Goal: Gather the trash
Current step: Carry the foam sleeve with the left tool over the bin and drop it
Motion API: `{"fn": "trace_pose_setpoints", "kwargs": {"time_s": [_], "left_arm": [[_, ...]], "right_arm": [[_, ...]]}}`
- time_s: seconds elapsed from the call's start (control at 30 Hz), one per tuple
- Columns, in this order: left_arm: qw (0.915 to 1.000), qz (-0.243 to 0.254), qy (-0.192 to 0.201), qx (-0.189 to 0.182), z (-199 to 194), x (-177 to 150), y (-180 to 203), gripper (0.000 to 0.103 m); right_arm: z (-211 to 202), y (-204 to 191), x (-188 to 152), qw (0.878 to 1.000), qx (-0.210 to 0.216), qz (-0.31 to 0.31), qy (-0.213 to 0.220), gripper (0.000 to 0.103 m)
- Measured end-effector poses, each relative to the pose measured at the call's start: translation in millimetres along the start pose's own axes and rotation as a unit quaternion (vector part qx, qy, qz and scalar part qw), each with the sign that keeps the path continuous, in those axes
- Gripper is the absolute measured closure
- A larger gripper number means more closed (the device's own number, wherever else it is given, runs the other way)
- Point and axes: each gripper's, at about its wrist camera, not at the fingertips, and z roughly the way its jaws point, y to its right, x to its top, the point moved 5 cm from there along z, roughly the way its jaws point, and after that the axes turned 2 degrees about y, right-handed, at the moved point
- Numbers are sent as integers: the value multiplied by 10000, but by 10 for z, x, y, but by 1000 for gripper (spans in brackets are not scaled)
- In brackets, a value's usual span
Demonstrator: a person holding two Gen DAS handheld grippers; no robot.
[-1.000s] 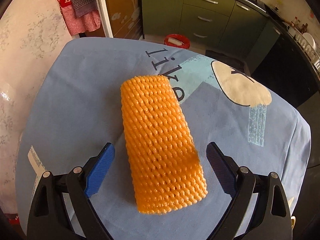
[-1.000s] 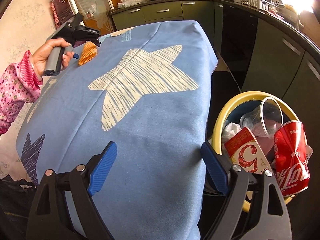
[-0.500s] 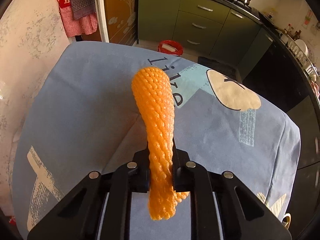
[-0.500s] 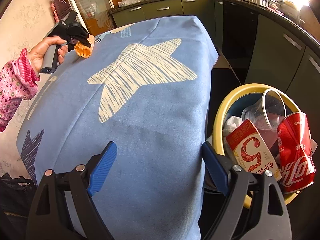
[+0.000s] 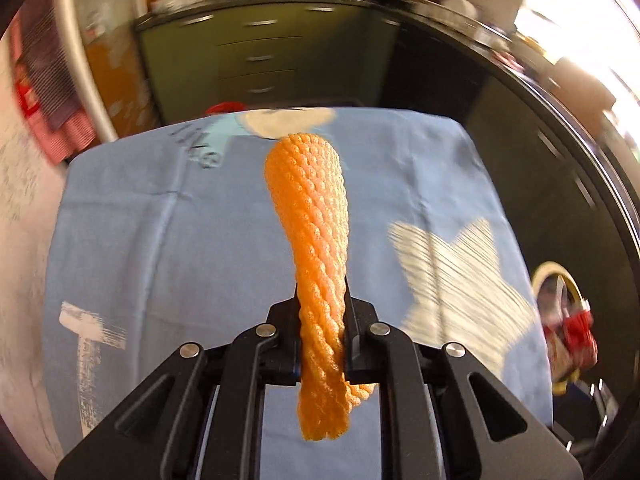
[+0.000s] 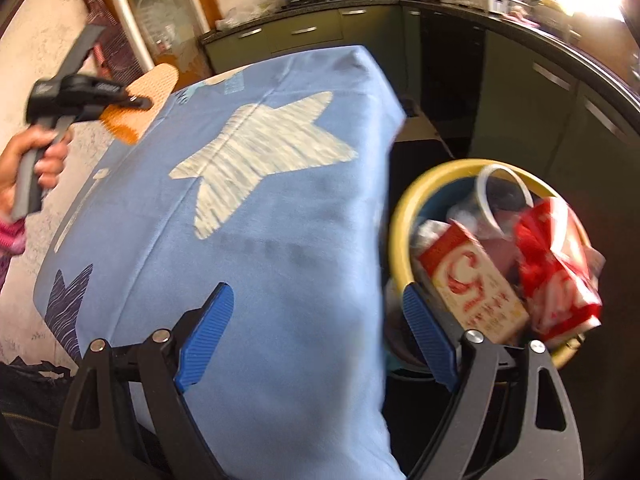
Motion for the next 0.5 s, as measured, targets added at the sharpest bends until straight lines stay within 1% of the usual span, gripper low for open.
{"fn": "trace_pose_setpoints", "kwargs": {"time_s": [0.1,0.2,0.23,0.3,0.4,0.47,0.5], "left_arm": [[9962,760,-49,-415,-128,-203,597,89],[9846,1505,-109,-887,-173,-364,1229,87],[9793,1722,-122,-1059,-174,-410,1484,86],[9706,2016,-145,-1306,-159,-472,1879,85],[9564,2390,-267,-1655,-70,-527,2503,80],[9530,2437,-404,-1754,57,-525,2802,78],[9532,2363,-559,-1801,160,-525,2943,78]], "right_arm": [[-267,309,-90,9980,-422,428,176,21],[-567,603,-193,9927,-782,838,381,21],[-651,677,-222,9907,-870,945,448,21],[-804,803,-280,9870,-992,1121,581,21],[-909,884,-313,9851,-1049,1189,671,21],[-929,918,-309,9849,-1015,1204,722,21],[-924,928,-305,9851,-987,1204,732,21]]}}
